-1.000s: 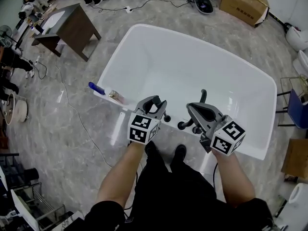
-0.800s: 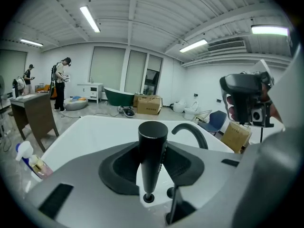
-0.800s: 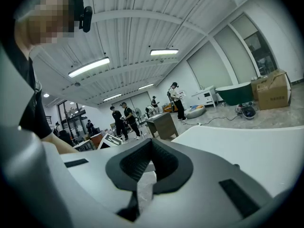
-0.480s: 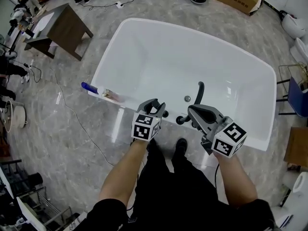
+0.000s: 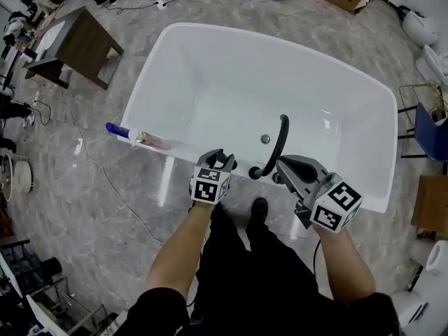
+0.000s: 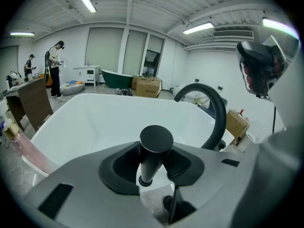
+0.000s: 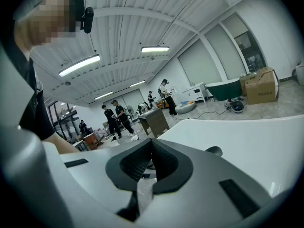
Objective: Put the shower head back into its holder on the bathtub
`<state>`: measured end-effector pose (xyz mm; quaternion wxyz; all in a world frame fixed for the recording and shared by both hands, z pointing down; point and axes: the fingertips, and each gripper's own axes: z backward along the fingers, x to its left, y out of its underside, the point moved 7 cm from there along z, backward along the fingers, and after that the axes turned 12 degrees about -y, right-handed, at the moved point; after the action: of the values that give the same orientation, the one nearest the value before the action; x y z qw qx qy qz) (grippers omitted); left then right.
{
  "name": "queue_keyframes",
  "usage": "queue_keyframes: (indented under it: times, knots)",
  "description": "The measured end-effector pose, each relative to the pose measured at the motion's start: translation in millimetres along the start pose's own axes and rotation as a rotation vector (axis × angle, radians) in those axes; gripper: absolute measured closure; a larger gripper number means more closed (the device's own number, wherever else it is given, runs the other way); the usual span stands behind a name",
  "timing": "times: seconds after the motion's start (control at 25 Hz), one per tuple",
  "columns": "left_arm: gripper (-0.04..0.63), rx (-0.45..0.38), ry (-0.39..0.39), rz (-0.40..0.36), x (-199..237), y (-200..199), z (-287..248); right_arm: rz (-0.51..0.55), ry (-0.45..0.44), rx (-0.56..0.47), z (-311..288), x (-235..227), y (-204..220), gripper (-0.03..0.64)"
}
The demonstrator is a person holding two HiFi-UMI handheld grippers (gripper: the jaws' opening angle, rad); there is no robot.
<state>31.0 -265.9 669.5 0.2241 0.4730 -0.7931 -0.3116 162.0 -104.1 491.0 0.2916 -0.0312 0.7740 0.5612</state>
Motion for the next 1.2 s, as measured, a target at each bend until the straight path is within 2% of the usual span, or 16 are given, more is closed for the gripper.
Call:
queue_keyframes:
  times: [0.48, 0.6, 0.8, 0.96, 1.2]
  knots:
    - [0.446, 0.098, -0.005, -0.047, -10, 31, -24, -0.010, 0.021, 0.012, 17, -3, 2, 0.601]
    - [0.445, 0.097, -0.006, -0.054, -8, 34, -28, -0.008, 0.024, 0.018, 19, -2, 4, 0.601]
    - [0.443, 0.098, 0.008, -0.112, -12, 27, -33, -0.012, 0.029, 0.020, 19, -5, 4, 0.601]
    - [0.422, 0.114, 0.019, -0.130, -16, 28, -29, -0.008, 0.017, 0.011, 19, -5, -2, 0.601]
    - [0.412, 0.057, -0.008, -0.123, -17, 11, -4, 0.002, -0.026, -0.023, 13, -1, -18, 0.601]
